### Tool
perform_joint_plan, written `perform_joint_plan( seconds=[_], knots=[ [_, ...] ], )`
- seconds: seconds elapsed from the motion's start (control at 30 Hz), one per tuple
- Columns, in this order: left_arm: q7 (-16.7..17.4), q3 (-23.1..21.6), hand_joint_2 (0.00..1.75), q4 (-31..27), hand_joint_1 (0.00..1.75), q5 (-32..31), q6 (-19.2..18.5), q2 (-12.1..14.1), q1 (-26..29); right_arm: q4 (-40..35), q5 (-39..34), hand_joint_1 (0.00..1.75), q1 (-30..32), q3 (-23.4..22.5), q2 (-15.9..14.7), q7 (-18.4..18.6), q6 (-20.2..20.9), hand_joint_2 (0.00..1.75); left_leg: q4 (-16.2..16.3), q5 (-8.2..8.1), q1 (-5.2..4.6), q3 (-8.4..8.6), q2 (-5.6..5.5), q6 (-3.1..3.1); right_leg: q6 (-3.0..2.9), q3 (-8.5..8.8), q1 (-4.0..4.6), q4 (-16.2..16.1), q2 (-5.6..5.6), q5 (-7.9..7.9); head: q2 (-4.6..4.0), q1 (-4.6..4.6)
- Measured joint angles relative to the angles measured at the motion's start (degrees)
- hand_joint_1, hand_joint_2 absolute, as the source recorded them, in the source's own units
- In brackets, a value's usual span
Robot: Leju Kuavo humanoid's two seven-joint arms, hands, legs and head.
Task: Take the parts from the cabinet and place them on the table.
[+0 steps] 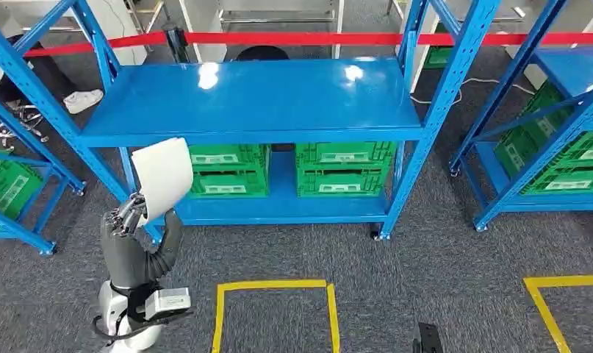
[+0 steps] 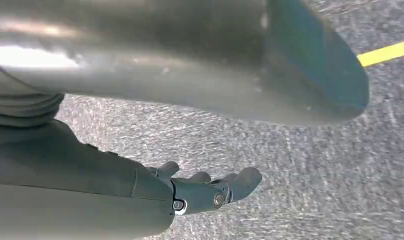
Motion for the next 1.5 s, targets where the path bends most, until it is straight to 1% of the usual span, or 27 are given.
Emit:
perform_joint_plan(
  seconds=[0.07,0.1,0.13,0.23,0.27,0.3,0.33,0.4,0.43,0.47,0.53,0.57,0.63,0.77,0.83,0.9,0.93,1.0,1.07,1.1,1.13,1.17,1.3,1.33,1.37,1.43,1.5],
  knots=[
    [0.0,0.0,1.75,0.0,1.75,0.0,0.0,0.0,-0.1,0.0,0.0,0.00,0.0,0.0,0.0,-0.1,0.1,0.00,-8.2,2.13,0.03,6.99,-0.01,0.19,0.44,-1.61,-0.07,0.1,0.02,1.37,0.00,0.00],
    [0.0,0.0,1.75,-0.2,1.75,-0.3,0.0,0.0,-0.2,0.0,0.0,0.00,0.0,0.0,0.0,-0.2,0.1,0.00,-14.7,-0.73,-0.11,11.75,-0.09,0.46,0.85,-2.02,0.09,0.2,0.09,1.92,0.00,0.00],
    [0.0,0.0,1.75,-0.2,1.75,-0.5,0.0,-0.2,-0.3,-0.1,0.1,0.00,0.0,0.0,0.0,-0.3,0.2,0.00,-18.0,-1.86,-0.37,13.48,-0.28,0.98,1.18,-2.18,0.11,0.3,0.07,2.49,0.00,0.09],
    [0.0,0.0,1.75,-0.2,1.75,-1.0,0.0,-0.4,-0.4,-0.2,0.0,0.00,0.0,-0.1,-0.2,-1.2,0.7,0.00,-17.5,-0.73,-0.89,11.73,-0.17,2.62,2.50,-2.38,-0.19,-0.5,0.11,4.48,0.00,-0.11],
    [0.0,0.0,1.75,-0.2,1.75,-1.0,0.0,-0.5,-0.5,-0.2,-0.2,0.00,0.1,-0.2,-0.2,-1.4,0.7,0.00,-17.8,0.15,-0.54,11.17,0.13,3.37,2.87,-2.68,-0.50,-0.1,0.26,3.87,0.02,-0.26],
    [0.0,0.0,1.75,-0.1,1.75,-1.2,0.0,-0.6,-0.8,-0.2,-0.2,0.00,0.3,-0.2,-0.2,-1.5,0.7,0.00,-17.7,0.78,-0.61,10.37,0.27,3.93,2.97,-3.52,-0.42,1.4,0.38,0.96,0.00,-0.15],
    [0.0,0.1,1.75,-0.1,1.75,-1.4,-0.1,-0.9,-0.9,-0.2,-0.3,0.00,0.3,-0.2,-0.2,-1.8,0.9,0.00,-17.7,1.59,-0.65,9.37,0.26,4.24,3.06,-4.67,-0.46,5.3,0.40,-3.65,0.02,0.02],
    [0.0,0.1,1.75,-0.1,1.75,-1.6,-0.1,-0.9,-1.0,-0.2,-0.3,0.00,0.1,-0.2,-0.2,-2.0,1.0,0.00,-17.6,3.11,-0.88,7.82,0.36,4.40,3.21,-6.52,-0.36,13.8,0.56,-9.43,0.02,0.09],
    [0.0,0.1,1.75,0.0,1.75,-1.6,-0.2,-0.9,-1.0,-0.2,-0.3,0.00,0.1,-0.2,-0.2,-2.0,1.0,0.00,-17.4,3.88,-0.99,6.70,0.43,4.42,3.19,-6.74,-0.34,17.1,0.61,-9.79,0.02,0.09],
    [0.0,0.1,1.75,0.1,1.75,-1.6,-0.2,-0.9,-1.0,-0.2,-0.4,0.00,0.1,-0.3,-0.2,-2.0,1.0,0.00,-17.0,4.59,-1.02,5.46,0.43,4.31,3.08,-6.01,-0.27,18.2,0.63,-8.19,0.02,0.11],
    [0.0,0.1,1.75,0.2,1.75,-1.6,-0.2,-0.9,-1.0,-0.2,-0.3,0.00,0.1,-0.3,-0.2,-2.0,1.1,0.00,-16.2,5.55,-1.02,3.28,0.42,4.05,2.74,-1.20,-0.19,13.7,0.64,-4.13,0.00,0.13],
    [0.0,0.1,1.75,0.2,1.75,-1.6,-0.2,-0.9,-1.0,-0.2,-0.3,0.00,0.1,-0.3,-0.2,-2.0,1.3,0.00,-15.8,5.90,-1.02,2.52,0.41,3.87,2.48,2.28,-0.17,9.3,0.64,-3.59,0.02,0.15],
    [0.0,0.1,1.75,0.2,1.75,-1.6,-0.2,-1.0,-1.2,-0.2,-0.5,0.00,-0.1,-0.3,-0.2,-2.0,1.9,0.00,-14.9,6.55,-1.21,1.49,0.49,3.26,1.76,8.16,0.37,-0.2,0.71,-7.53,0.00,0.05],
    [0.0,0.1,1.75,0.2,1.75,-1.7,-0.2,-1.2,-1.4,-0.2,-0.8,0.00,0.1,-0.4,0.0,-1.9,2.0,0.00,-15.4,8.41,-1.13,1.09,0.49,1.92,0.64,6.56,-0.05,-0.4,0.43,-5.62,0.00,0.28],
    [0.0,0.2,1.75,0.3,1.75,-1.7,-0.2,-1.2,-1.5,-0.2,-0.9,0.00,-0.1,-0.5,0.1,-1.9,2.1,0.00,-12.2,2.94,-0.83,-0.48,0.19,1.08,-0.19,5.24,-0.12,-0.4,0.25,-4.35,0.00,0.02],
    [0.0,0.3,1.75,0.3,1.75,-1.8,-0.2,-1.1,-1.5,-0.2,-0.9,0.00,0.0,-0.6,0.1,-2.0,2.3,0.00,-3.7,-3.57,-0.41,-2.20,0.20,0.33,-0.15,3.60,-0.11,-0.4,0.25,-3.02,0.02,-0.02],
    [0.0,0.3,1.75,0.3,1.75,-1.9,-0.2,-1.1,-1.4,-0.2,-1.0,0.00,0.0,-0.7,0.1,-2.1,2.3,0.00,-0.1,-4.68,-0.30,-2.68,0.20,0.08,-0.10,2.77,-0.11,-0.3,0.20,-2.41,0.00,0.00],
    [0.0,0.3,1.75,0.3,1.75,-2.0,-0.2,-1.0,-1.4,-0.2,-1.0,0.00,0.0,-0.7,0.1,-2.0,2.6,0.00,1.2,-1.91,-0.07,-1.01,0.20,-0.10,0.16,1.22,-0.14,-0.1,0.10,-1.14,0.02,-0.02],
    [0.0,0.3,1.75,0.2,1.75,-2.1,-0.2,-1.0,-1.4,-0.2,-1.0,0.00,0.0,-0.7,0.1,-1.9,3.3,0.00,-5.8,1.83,-0.01,4.71,0.23,0.12,0.59,-0.15,-0.16,-0.1,0.09,-0.28,0.02,-0.02],
    [0.0,0.4,1.75,0.1,1.75,-2.2,-0.1,-1.0,-1.4,-0.2,-0.7,0.00,-0.1,-0.7,0.1,-1.9,3.5,0.00,-11.3,1.52,-0.04,8.83,0.97,0.28,0.78,-0.44,-0.16,0.1,-0.32,0.15,0.02,-0.04],
    [0.0,0.5,1.75,-0.1,1.75,-2.4,-0.1,-1.0,-1.6,-0.3,-0.5,0.00,0.1,-0.7,0.2,-2.0,3.7,0.00,-16.6,-0.88,-0.52,12.21,2.28,0.48,1.07,-0.63,0.16,0.2,-0.26,0.42,0.00,-0.09],
    [0.0,0.5,1.75,-0.2,1.75,-2.6,0.0,-1.2,-1.7,-0.3,-0.4,0.00,0.2,-0.7,0.2,-2.0,3.8,0.00,-17.9,-1.58,-0.66,12.36,2.04,1.39,1.53,-0.58,0.16,0.2,-0.43,0.85,0.02,0.11],
    [0.0,0.8,1.75,-0.3,1.75,-2.6,0.0,-1.2,-1.6,-0.3,-0.4,0.00,0.2,-0.7,0.2,-2.0,3.8,0.00,-18.0,-0.77,-0.95,11.54,1.18,3.00,2.64,-0.53,-0.15,-0.1,-1.55,1.71,0.02,-0.16],
    [0.0,0.8,1.75,-0.3,1.75,-2.9,0.0,-1.3,-1.7,-0.3,-0.3,0.00,0.2,-0.7,0.3,-2.0,4.1,0.00,-18.1,0.10,-0.64,11.15,0.64,3.84,3.13,-1.55,-0.40,2.3,-0.47,-0.72,0.00,0.00],
    [0.0,0.8,1.75,-0.3,1.75,-2.9,0.0,-1.4,-1.7,-0.3,-0.3,0.00,0.2,-0.7,0.3,-1.9,4.2,0.00,-18.1,0.26,-0.64,11.01,0.50,3.95,3.19,-2.02,-0.38,3.5,-0.26,-1.74,0.00,0.06],
    [0.0,0.9,1.75,-0.3,1.75,-3.5,0.0,-1.4,-1.6,-0.3,-0.1,0.00,0.3,-0.7,0.4,-1.7,4.2,0.00,-17.9,1.03,-0.76,10.13,-0.07,4.25,3.49,-5.66,-0.40,12.8,0.30,-7.20,0.00,0.17],
    [0.0,1.2,1.75,-0.3,1.75,-4.0,0.0,-1.4,-1.2,-0.3,0.3,0.00,0.3,-0.7,0.4,-1.6,4.4,0.00,-17.4,1.46,-0.88,9.11,-1.13,4.11,3.49,-7.48,-0.34,18.5,0.38,-8.98,0.02,0.17]
  ],
)
